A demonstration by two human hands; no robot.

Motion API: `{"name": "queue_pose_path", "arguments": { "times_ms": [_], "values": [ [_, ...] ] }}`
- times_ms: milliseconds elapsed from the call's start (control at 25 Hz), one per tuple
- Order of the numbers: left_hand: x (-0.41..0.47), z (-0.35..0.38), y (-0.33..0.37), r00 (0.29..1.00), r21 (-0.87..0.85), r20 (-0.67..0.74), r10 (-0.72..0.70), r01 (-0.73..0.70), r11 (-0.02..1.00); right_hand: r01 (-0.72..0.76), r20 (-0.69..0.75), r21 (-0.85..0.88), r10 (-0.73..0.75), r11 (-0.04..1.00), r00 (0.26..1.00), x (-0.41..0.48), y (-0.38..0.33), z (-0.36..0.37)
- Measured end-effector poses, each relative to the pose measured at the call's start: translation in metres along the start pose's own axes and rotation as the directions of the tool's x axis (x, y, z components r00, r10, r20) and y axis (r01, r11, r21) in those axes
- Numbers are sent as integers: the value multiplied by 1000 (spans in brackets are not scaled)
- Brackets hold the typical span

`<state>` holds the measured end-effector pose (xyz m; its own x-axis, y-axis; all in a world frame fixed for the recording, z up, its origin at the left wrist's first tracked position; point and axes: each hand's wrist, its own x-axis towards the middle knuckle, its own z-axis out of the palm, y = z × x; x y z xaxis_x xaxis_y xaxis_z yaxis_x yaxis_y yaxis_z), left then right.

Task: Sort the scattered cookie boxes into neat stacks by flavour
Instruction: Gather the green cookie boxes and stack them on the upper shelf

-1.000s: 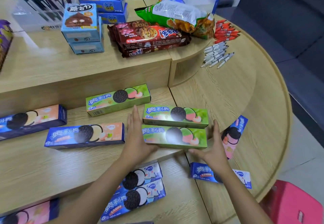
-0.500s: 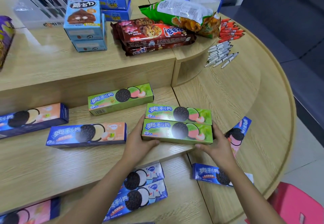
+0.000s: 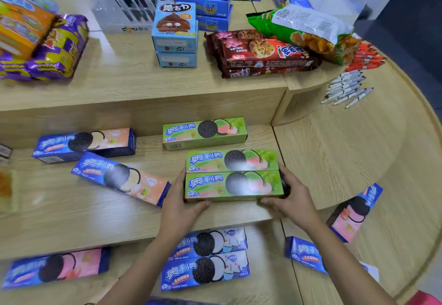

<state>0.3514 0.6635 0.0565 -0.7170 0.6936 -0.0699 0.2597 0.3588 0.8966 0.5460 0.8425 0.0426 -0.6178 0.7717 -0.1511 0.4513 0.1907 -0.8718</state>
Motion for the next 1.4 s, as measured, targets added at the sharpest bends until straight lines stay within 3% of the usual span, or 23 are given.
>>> {"name": "queue_pose_path", "arguments": {
  "times_ms": [160, 480, 1000, 1200, 1400],
  "values": [
    [-3, -14, -7, 996, -33, -58, -65, 63, 997, 71, 29, -125, -68, 990, 997, 14, -18, 17],
    [18, -19, 2, 993, -92, -102, -61, 52, 994, 89, 29, -24, -88, 996, 996, 35, -31, 31],
    [19, -24, -6, 991, -55, -123, -52, 46, 997, 103, 33, -64, -101, 993, 994, 37, -38, 42],
    [15, -26, -8, 995, 156, -93, 47, -32, 987, 114, 39, -133, -110, 985, 993, 29, -42, 42],
    [-10, -38, 0, 955, 253, -79, 287, -259, 932, 261, -106, -277, -299, 925, 948, 3, -63, 40]
  ]
}}
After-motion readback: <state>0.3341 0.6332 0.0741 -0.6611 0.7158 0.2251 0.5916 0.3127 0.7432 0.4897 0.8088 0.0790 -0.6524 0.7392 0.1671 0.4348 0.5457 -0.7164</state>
